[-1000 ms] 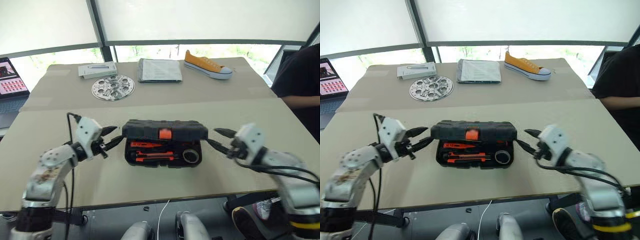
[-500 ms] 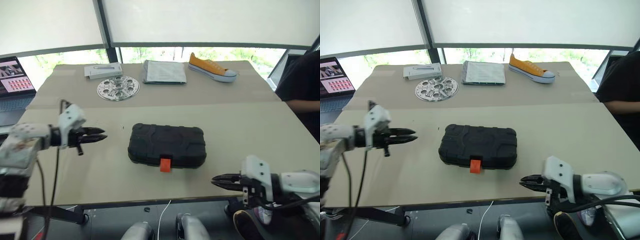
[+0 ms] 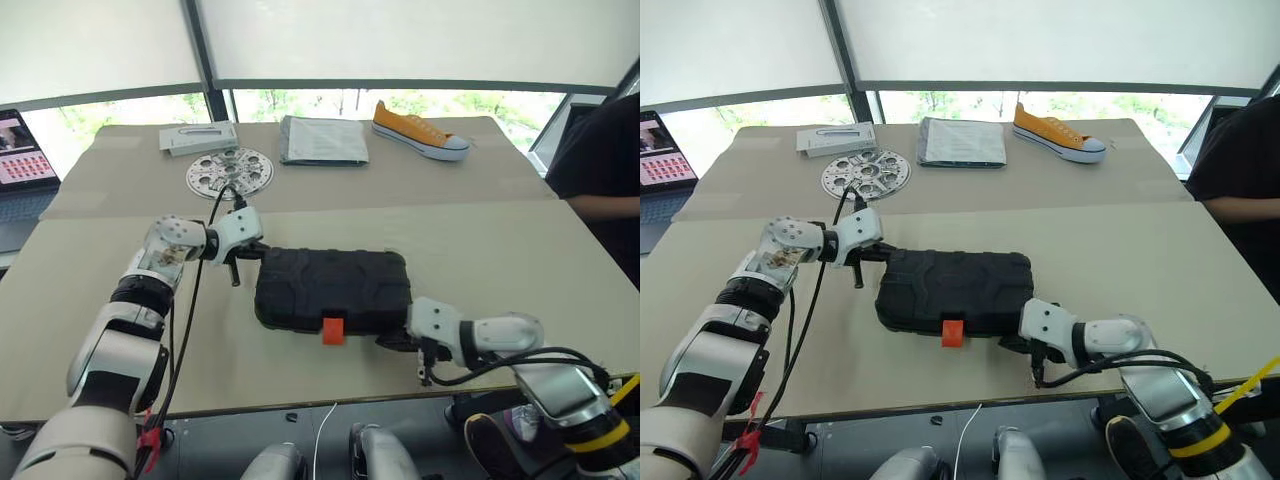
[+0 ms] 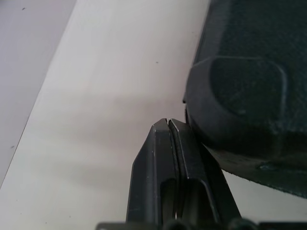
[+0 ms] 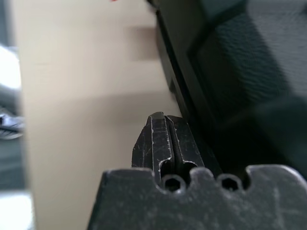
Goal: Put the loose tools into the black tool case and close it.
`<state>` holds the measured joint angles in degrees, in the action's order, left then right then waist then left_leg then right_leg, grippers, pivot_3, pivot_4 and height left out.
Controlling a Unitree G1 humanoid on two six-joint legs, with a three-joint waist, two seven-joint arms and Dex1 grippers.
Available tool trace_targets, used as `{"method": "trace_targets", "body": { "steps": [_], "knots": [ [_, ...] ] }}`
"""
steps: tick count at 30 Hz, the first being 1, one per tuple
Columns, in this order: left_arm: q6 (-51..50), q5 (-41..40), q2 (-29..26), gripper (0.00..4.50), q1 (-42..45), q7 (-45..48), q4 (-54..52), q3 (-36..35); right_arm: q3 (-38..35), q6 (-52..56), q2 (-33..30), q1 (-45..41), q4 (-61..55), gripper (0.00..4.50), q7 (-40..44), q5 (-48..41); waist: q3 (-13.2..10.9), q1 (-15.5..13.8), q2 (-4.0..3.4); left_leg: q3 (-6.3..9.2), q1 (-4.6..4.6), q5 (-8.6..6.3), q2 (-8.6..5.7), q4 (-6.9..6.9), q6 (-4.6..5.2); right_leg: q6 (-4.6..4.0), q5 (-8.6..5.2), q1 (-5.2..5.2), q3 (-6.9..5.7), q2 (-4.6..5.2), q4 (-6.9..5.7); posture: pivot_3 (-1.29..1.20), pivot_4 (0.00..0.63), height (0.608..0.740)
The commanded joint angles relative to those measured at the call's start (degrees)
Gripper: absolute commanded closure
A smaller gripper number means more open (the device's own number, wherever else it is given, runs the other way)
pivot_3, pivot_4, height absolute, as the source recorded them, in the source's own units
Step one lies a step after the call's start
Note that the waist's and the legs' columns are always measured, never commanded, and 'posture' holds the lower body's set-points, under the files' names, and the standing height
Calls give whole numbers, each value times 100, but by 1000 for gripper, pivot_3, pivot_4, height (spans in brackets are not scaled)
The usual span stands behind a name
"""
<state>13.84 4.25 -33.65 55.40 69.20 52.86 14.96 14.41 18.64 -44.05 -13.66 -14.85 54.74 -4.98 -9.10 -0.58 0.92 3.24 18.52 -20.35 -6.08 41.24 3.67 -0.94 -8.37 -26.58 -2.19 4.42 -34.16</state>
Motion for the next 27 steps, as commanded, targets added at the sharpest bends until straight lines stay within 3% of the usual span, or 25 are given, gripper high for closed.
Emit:
{"method": "trace_targets", "body": {
  "steps": [1,6,11,16,23,27],
  "knots": [
    [130,-281,-102,4414,-294,1058,-517,40,-420,-300,47,-385,433,4500,-480,292,0,3,-1,0,-1,0,0,3,0,0,0,2,-1,-1,-1,0,150,739],
    [-272,-553,-386,4414,-683,1399,-1452,-201,-671,-525,-135,-290,591,4500,-322,177,0,-12,-1,2,7,-1,-1,0,3,1,1,-8,-2,-3,0,0,150,739],
    [-2370,-1461,-490,4414,-346,1808,-2598,-661,-1240,-269,-541,453,-291,4500,213,-498,-1,-59,1,23,118,0,-11,75,3,-6,5,-96,-18,-1,-81,0,150,739],
    [-3664,-2250,-881,4414,-395,2330,-3997,-211,-1763,210,-671,986,-1059,4500,294,-1108,0,3,-1,21,120,-2,-14,97,4,-3,7,-92,-2,14,-76,0,150,739],
    [-2626,-1269,183,4414,-603,1416,-3736,439,-1732,858,-322,807,-1594,4500,-144,-1507,0,-27,-1,21,64,-2,2,75,3,-6,2,-44,16,0,-68,0,150,739],
    [-1817,-699,444,4414,-736,1073,-3190,778,-1425,991,-152,560,-1622,4500,-311,-1412,0,-26,1,18,67,-1,0,76,4,-7,3,-48,20,0,-67,0,150,739]
  ]
}}
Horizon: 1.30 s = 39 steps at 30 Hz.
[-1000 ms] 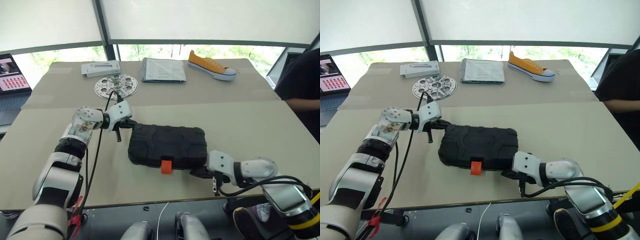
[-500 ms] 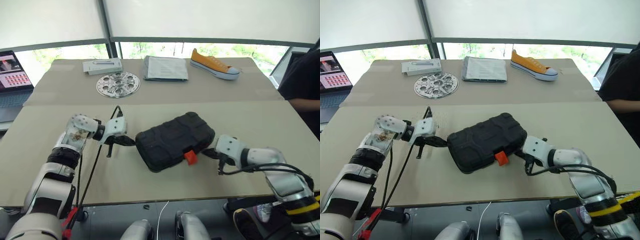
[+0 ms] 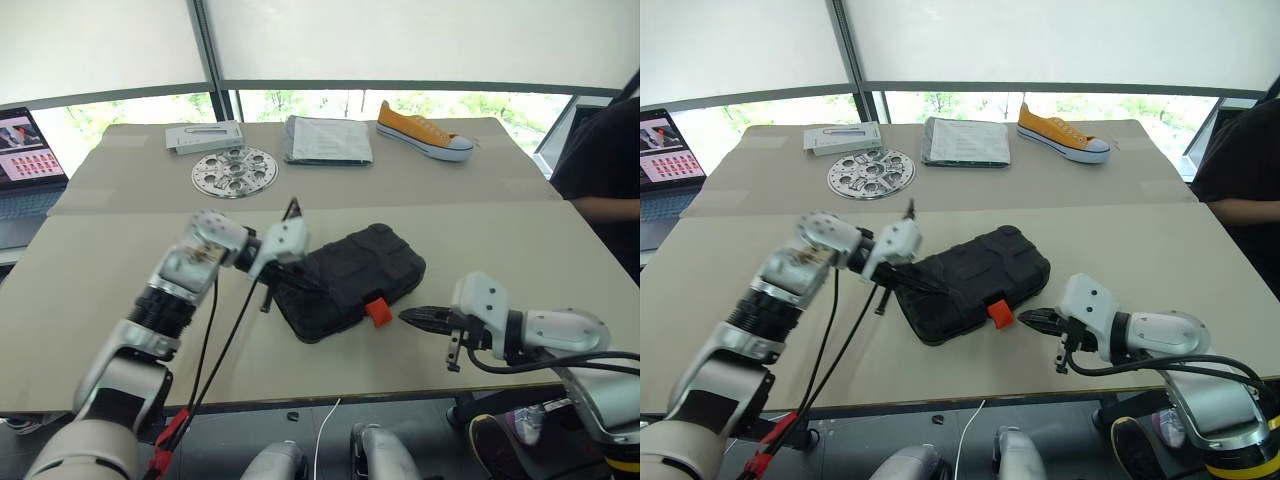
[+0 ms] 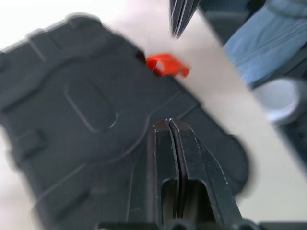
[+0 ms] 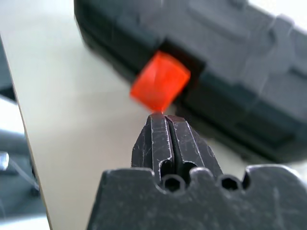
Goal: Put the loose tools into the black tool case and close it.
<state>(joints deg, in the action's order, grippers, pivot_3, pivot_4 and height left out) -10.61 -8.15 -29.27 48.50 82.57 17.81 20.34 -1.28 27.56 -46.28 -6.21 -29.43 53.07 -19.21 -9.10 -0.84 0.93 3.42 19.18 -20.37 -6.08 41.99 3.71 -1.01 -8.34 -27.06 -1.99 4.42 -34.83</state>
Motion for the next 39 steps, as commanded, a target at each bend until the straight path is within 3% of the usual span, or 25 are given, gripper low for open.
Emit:
{"method": "trace_targets", "body": {
  "steps": [1,5,12,26,33,39],
  "knots": [
    [915,700,-34,4414,-99,-261,404,346,242,100,109,-241,-120,4500,-183,64,2,1,-2,0,-2,0,-1,-1,0,0,0,1,-1,1,1,0,150,739],
    [1624,1001,-218,4414,-256,-123,556,556,565,-17,180,-357,138,4500,-265,323,11,5,-4,-2,-12,0,0,-4,0,0,0,6,1,1,5,0,150,739],
    [1632,895,-277,4414,-388,0,457,515,842,-169,358,-507,642,4500,-427,661,25,28,-15,-4,-98,-4,10,-47,5,7,-5,86,6,-10,45,0,150,739],
    [1515,777,0,4414,-266,-96,334,405,1074,-20,655,-241,511,4500,-594,844,31,14,-21,-5,-99,-4,10,-56,5,7,-4,84,5,-12,51,0,150,739],
    [1640,888,163,4414,-162,-126,426,466,1390,-199,1104,-335,944,4500,-948,1154,31,8,-21,-5,-98,-4,9,-69,5,7,-4,83,2,-11,67,0,150,739],
    [2004,1094,149,4414,-109,-122,609,553,1197,-545,1227,-323,830,4500,-1107,1255,32,17,-22,-6,-97,-4,7,-69,5,8,-3,82,1,-11,69,0,150,739]
  ]
}}
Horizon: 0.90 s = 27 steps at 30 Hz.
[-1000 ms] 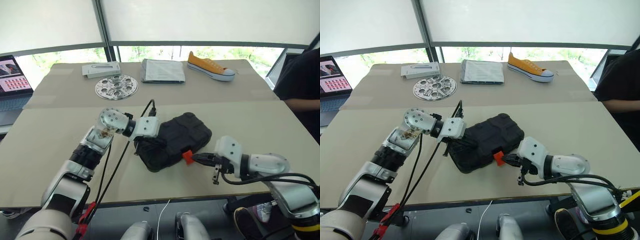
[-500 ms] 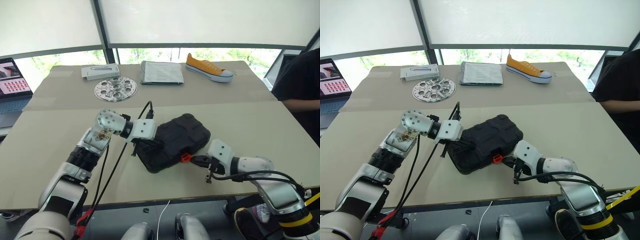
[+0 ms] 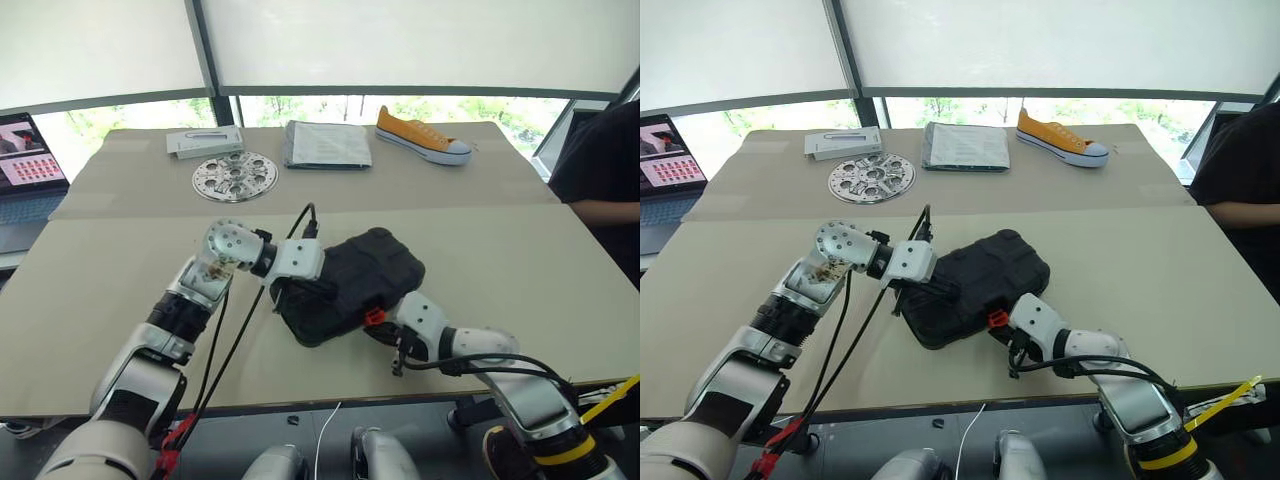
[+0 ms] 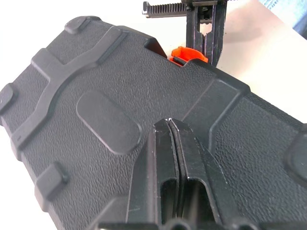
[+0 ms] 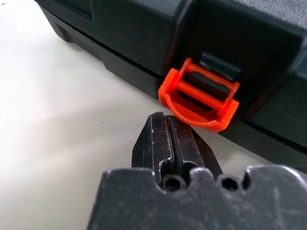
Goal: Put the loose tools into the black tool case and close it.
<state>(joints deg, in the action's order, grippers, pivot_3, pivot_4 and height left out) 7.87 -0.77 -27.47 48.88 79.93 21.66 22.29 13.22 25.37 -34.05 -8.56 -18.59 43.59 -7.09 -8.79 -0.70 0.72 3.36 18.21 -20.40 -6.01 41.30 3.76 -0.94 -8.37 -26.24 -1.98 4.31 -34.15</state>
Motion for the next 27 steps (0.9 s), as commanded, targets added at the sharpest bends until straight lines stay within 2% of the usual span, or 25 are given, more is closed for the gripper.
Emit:
{"method": "trace_targets", "body": {
  "steps": [1,8,27],
  "knots": [
    [211,377,-41,4414,-157,145,254,364,-335,-366,-18,-67,-386,4500,-162,23,0,4,-1,-1,0,0,0,1,0,0,0,0,1,0,-1,0,150,739],
    [352,409,-40,4414,-205,159,339,362,-685,-265,-185,-37,-1063,4500,-155,-142,1,35,-1,-2,-1,0,3,-1,-1,0,0,-1,2,-2,-2,0,150,739],
    [536,449,-110,4414,-310,173,416,395,-582,23,6,-481,-1041,4500,-146,-168,1,136,-1,-6,-2,0,8,-5,-1,0,0,-4,5,-7,-2,0,150,739]
  ]
}}
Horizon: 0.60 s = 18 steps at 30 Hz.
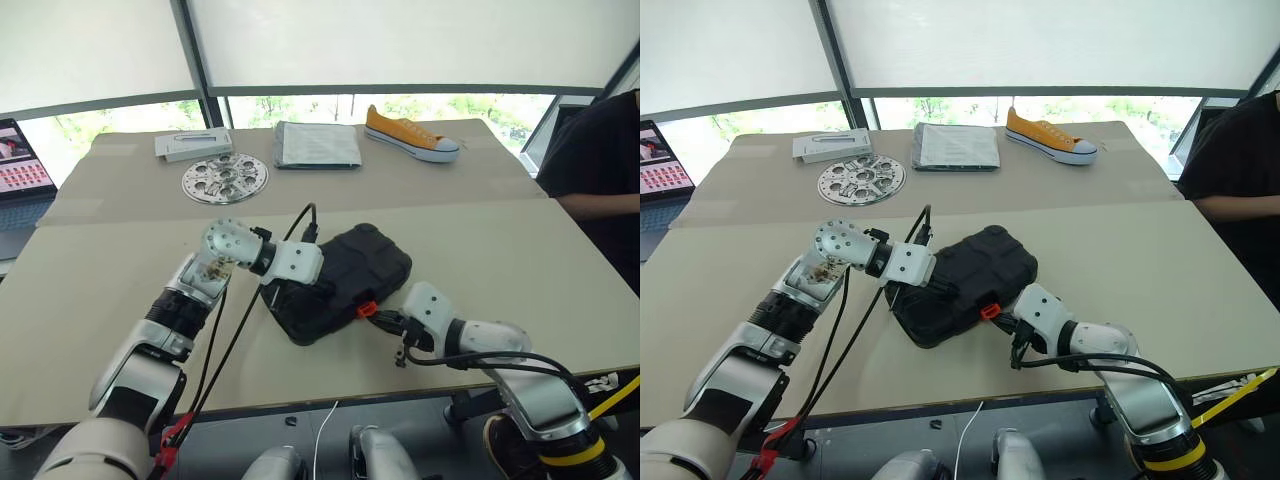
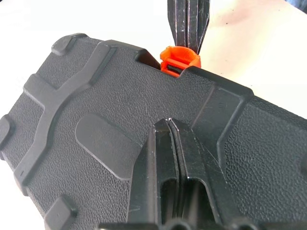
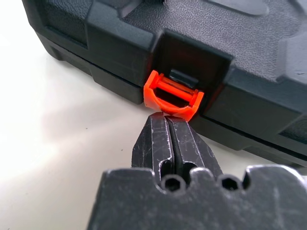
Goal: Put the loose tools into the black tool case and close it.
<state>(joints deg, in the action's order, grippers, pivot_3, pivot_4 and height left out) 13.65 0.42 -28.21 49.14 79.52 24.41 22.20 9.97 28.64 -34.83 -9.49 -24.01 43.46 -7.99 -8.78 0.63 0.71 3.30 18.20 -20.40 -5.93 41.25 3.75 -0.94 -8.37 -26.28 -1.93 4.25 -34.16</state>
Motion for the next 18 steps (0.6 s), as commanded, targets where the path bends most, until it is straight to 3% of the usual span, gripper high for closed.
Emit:
{"method": "trace_targets", "body": {
  "steps": [1,14,18],
  "knots": [
    [-37,331,-47,4414,-355,215,122,409,-265,-288,83,-402,-513,4500,-130,-90,0,10,0,0,0,0,0,0,0,0,0,0,0,0,0,0,150,739],
    [-252,292,-191,4414,-463,114,101,240,-386,-146,-38,-437,-481,4500,35,-268,16,-3,-9,-9,-20,0,1,-33,0,0,-1,2,15,-6,6,0,150,739],
    [-993,-138,-458,3417,-701,0,-218,-289,-1107,346,-668,-63,-842,3383,733,-1155,16,9,-8,-8,-18,-1,-3,-36,3,1,-1,1,14,-4,10,0,150,739]
  ]
}}
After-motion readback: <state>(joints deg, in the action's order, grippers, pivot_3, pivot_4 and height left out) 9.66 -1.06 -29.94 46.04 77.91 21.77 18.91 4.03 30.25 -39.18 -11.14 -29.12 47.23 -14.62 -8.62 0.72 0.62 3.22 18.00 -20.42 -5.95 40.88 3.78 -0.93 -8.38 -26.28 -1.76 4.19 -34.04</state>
